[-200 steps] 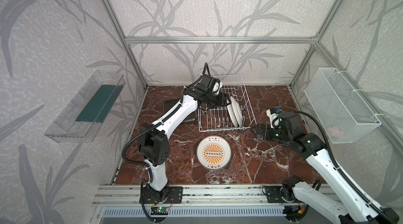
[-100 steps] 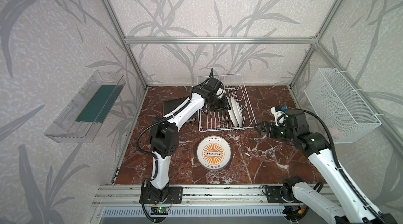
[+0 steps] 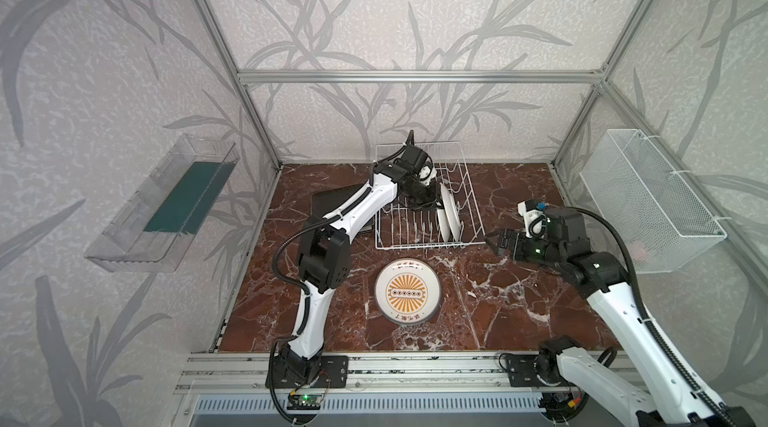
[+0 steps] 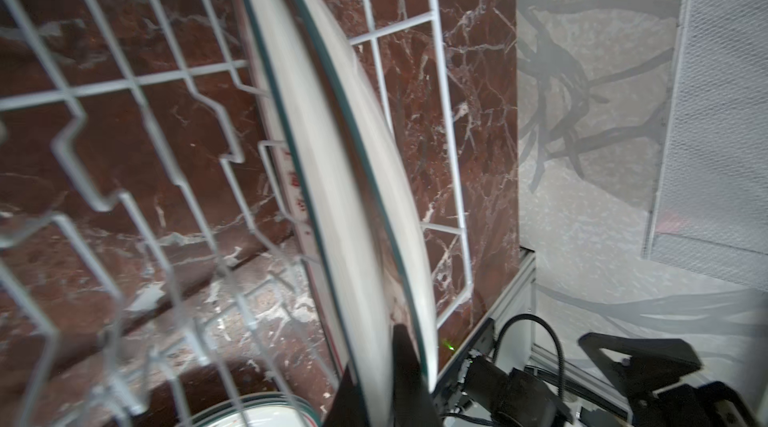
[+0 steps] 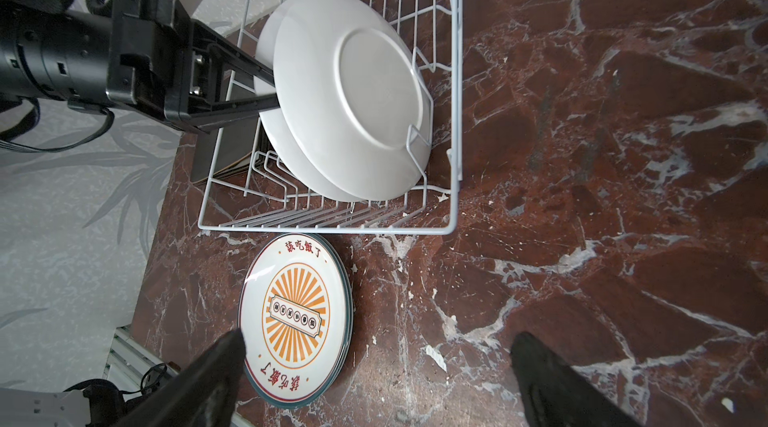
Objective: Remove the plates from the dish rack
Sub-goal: 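Lift the next sunburst plate up out of the rack with the left gripper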
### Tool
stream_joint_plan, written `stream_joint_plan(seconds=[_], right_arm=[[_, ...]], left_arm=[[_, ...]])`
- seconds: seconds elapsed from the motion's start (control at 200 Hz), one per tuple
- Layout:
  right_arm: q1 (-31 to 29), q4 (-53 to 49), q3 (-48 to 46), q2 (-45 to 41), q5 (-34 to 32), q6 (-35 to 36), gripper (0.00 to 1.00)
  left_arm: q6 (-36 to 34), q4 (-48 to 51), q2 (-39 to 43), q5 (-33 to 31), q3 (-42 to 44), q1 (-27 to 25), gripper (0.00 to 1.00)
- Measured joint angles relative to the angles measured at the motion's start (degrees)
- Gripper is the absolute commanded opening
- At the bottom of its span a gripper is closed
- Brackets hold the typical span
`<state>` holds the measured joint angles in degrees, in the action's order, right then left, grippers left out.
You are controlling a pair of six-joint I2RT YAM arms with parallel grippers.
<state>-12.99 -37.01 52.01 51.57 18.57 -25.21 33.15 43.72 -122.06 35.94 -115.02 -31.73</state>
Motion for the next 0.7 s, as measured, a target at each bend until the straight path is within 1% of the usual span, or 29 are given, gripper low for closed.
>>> stream_joint_plan(seconds=[0.15,0.36,0.485,0.615,0.7], right_arm=[[0.22,0.48,0.00,-0.44,0.04,-0.22,0.99],[0.37,0.52,0.00,-0.79,0.02,-0.28,0.99],[0.42,0.52,0.00,-1.03,0.02,-0.31,0.99],[0.52,0.57,0.00,-1.05,0.02,-0.31,0.99],[0.61,0.74,0.00,-1.03,0.04,-0.50,0.99]], left_arm=[[1.60,-0.98,0.61,0.28,1.09,0.50,0.00],[5.31,-7.21,2.25,3.21,6.01,1.25,0.00],[8.33,-10.73,2.38,4.70,7.54,1.44,0.00],[10.23,-11.32,2.38,4.74,7.50,1.22,0.00],[10.32,-9.86,2.38,4.61,6.32,1.09,0.00]])
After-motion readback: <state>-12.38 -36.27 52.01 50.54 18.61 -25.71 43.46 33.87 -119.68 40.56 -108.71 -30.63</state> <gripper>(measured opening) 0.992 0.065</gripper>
